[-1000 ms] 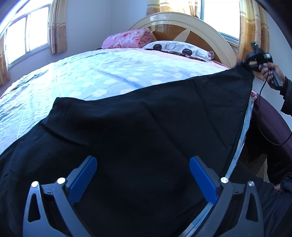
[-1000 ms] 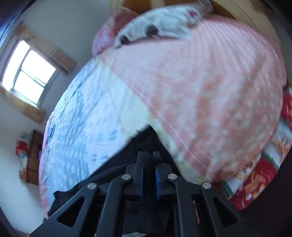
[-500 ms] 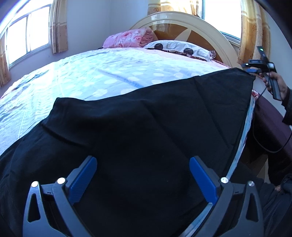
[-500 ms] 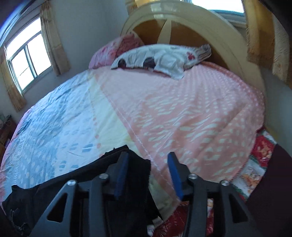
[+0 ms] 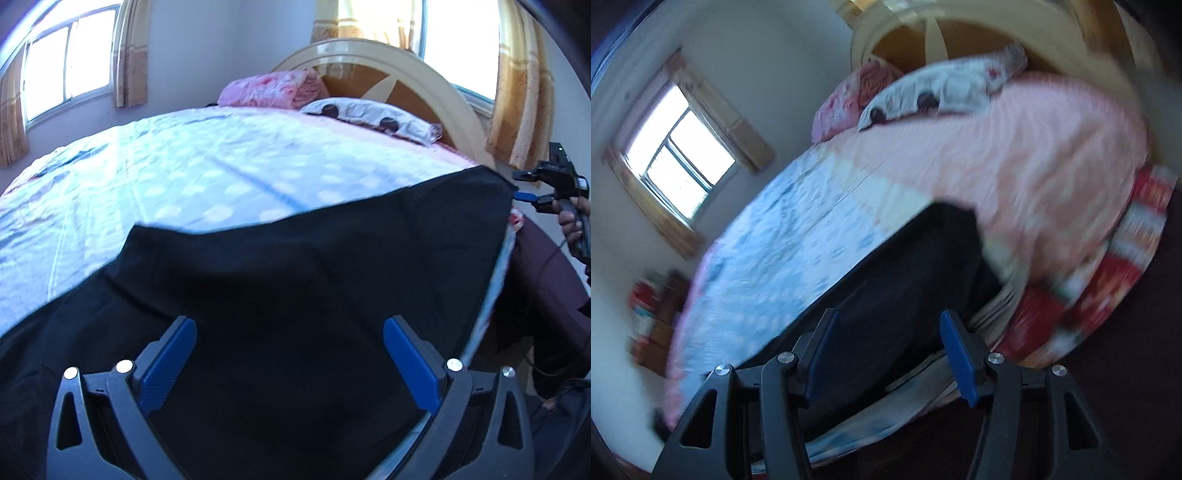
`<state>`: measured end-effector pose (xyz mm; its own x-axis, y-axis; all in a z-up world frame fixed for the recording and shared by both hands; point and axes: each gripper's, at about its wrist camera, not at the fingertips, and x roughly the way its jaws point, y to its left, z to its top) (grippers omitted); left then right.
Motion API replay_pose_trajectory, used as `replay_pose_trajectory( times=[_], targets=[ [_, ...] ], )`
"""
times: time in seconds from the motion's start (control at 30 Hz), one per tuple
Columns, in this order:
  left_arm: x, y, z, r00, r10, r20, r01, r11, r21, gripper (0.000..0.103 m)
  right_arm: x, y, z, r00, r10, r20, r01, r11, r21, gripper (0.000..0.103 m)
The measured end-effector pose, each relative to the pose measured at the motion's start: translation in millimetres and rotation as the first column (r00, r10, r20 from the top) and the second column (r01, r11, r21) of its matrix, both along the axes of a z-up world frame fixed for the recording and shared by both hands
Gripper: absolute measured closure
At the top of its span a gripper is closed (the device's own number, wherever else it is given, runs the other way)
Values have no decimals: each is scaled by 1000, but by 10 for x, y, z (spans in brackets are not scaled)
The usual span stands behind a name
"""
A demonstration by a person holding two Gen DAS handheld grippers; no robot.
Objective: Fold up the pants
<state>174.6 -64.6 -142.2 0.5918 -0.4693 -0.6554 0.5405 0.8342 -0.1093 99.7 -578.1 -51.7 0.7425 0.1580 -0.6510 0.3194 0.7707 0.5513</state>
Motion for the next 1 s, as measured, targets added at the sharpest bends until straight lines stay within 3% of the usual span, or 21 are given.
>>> replay_pose_trajectory(
  times=[0.1,0.17,0.2,0.23,0.3,0.4,0.5,0.6,0.63,0.73,0.77,0.9,0.97,1.0],
  targets=[
    [45,121,-132,1000,14,-2,-14,1000,-7,0,88,14,-138,999,-23,-25,23,1000,-4,45],
    [31,125,-147,1000,2,6,-2,1000,9,0,130,-24,-183,998,-47,-31,47,999,-11,56],
    [5,102,-161,1000,-6,21,5,999,32,0,169,-58,-252,994,-75,-81,73,997,-19,68],
    [-35,77,-185,999,-16,44,13,998,60,0,181,-74,-310,991,-82,-102,82,997,-5,69],
    [-107,68,-213,997,-24,71,17,995,98,0,145,-98,-356,991,-79,-112,82,996,23,69],
    [-164,74,-161,998,-20,64,12,993,118,0,27,-72,-258,990,-100,-97,99,995,-18,69],
    [-203,119,21,997,-18,75,15,999,42,0,-62,-39,-10,992,-119,-29,116,989,-92,68],
    [-184,94,185,994,-21,103,19,1000,22,0,-36,-43,290,992,-121,40,126,977,-174,66],
    [-158,87,224,993,-17,116,15,1000,19,0,2,-81,353,991,-123,44,129,974,-187,61],
    [-37,87,224,994,3,107,-4,1000,10,0,243,-309,465,991,-130,12,130,969,-208,58],
    [13,102,202,995,16,95,-16,1000,1,0,338,-388,443,993,-118,-24,110,974,-199,58],
    [122,168,124,997,51,51,-50,998,-27,0,673,-717,164,987,-48,-156,47,999,-13,58],
    [145,198,58,997,69,42,-69,998,-13,0,762,-734,73,985,-6,-173,8,1000,10,60],
    [168,220,7,997,75,32,-75,997,-4,0,788,-713,36,983,20,-182,-17,1000,17,77]
  ],
)
